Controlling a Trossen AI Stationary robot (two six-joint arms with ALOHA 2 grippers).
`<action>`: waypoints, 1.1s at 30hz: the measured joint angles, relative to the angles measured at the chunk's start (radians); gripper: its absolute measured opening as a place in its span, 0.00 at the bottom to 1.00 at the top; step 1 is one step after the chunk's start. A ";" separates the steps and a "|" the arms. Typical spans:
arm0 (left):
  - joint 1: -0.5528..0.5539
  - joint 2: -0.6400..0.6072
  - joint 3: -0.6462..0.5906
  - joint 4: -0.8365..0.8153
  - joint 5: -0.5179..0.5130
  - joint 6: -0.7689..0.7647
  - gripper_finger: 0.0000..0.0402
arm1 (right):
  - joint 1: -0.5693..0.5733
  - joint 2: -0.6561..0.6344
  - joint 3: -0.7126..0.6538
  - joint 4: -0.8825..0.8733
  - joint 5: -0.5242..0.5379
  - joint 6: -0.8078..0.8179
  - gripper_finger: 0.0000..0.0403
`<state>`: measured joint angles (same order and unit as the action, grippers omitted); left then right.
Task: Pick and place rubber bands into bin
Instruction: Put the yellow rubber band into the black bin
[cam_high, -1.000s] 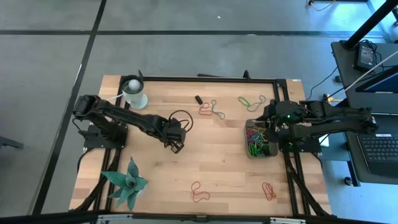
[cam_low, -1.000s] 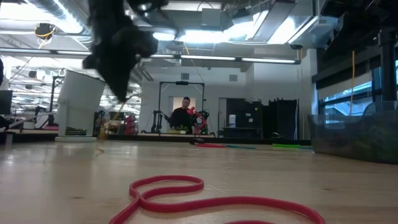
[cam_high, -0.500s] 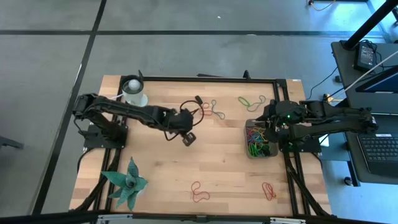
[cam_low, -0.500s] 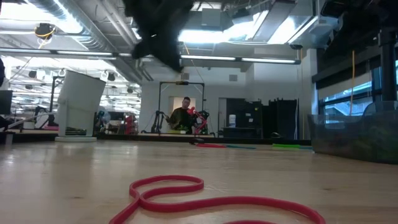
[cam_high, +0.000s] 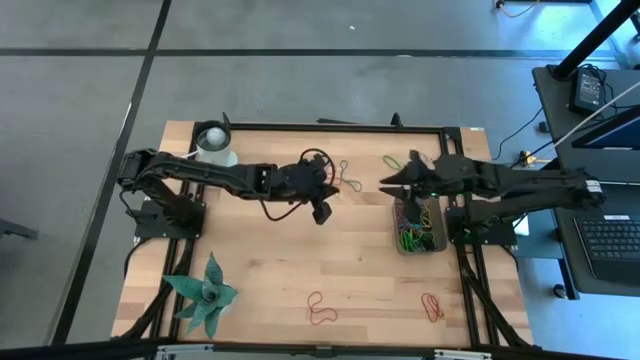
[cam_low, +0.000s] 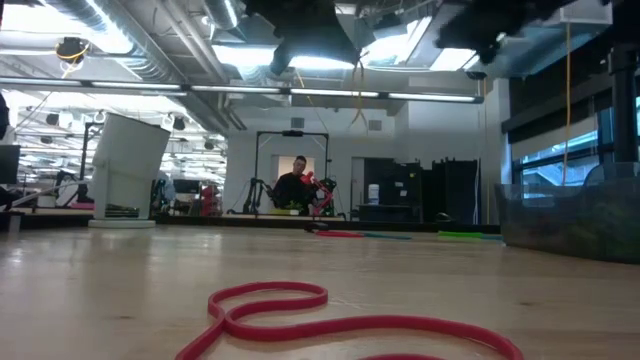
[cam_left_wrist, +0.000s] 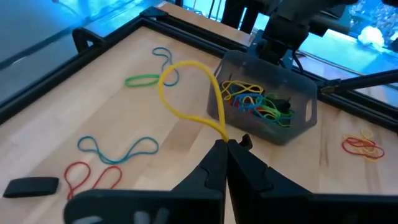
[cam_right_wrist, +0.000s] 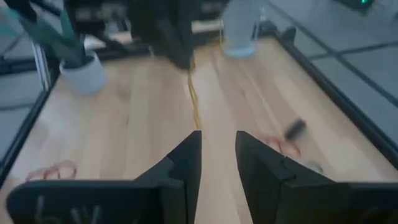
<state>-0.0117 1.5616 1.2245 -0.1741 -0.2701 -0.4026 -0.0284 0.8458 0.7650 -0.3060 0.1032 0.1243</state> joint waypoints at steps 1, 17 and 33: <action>0.001 0.000 0.000 0.001 0.000 0.005 0.00 | 0.000 0.029 0.000 0.046 0.000 0.001 0.25; 0.001 0.000 0.001 0.003 -0.026 0.062 0.00 | 0.000 0.408 0.000 0.395 -0.074 0.003 0.30; 0.001 0.000 0.001 0.049 -0.024 0.094 0.00 | 0.000 0.533 0.000 0.603 -0.071 0.005 0.61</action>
<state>-0.0109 1.5612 1.2255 -0.1250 -0.2942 -0.3083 -0.0284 1.3783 0.7654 0.2968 0.0321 0.1296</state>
